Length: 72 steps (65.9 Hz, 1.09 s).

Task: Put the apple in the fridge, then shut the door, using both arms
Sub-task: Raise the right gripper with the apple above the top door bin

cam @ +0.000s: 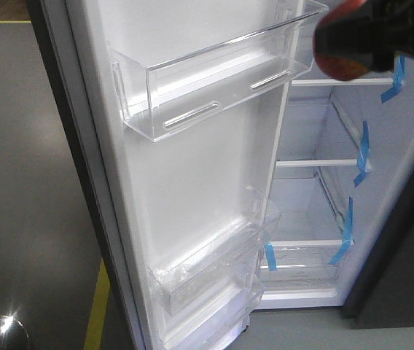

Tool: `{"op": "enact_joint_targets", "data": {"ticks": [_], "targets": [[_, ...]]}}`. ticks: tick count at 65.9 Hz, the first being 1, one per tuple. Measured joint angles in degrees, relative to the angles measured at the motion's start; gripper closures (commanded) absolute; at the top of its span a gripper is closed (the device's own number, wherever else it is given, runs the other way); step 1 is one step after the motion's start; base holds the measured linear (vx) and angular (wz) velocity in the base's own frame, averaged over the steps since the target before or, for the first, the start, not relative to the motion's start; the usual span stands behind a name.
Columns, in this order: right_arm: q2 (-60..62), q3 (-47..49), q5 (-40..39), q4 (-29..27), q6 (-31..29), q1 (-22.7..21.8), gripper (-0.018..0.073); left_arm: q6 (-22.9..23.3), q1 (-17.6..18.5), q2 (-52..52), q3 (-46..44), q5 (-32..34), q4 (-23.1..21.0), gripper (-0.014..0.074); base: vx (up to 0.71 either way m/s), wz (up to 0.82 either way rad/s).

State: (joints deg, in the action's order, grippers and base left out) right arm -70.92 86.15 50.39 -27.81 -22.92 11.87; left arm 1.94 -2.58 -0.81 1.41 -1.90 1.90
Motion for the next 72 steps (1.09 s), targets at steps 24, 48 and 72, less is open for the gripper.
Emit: {"op": "enact_joint_targets", "data": {"ticks": [24,48,72], "targets": [[-14.90,14.70,-3.82,-17.28,-14.02,0.00,0.0417,0.00,0.00,0.00,0.00,0.00,0.00,0.0603,0.00,0.00],[-23.88,20.17,-9.05,-19.74,-17.85,0.00,0.0415,0.00,0.00,0.00,0.00,0.00,0.00,0.0603,0.00,0.00],[-29.14,25.65,-5.18,-13.10,-15.41,0.00,0.0406,0.00,0.00,0.00,0.00,0.00,0.00,0.0603,0.00,0.00]]}}
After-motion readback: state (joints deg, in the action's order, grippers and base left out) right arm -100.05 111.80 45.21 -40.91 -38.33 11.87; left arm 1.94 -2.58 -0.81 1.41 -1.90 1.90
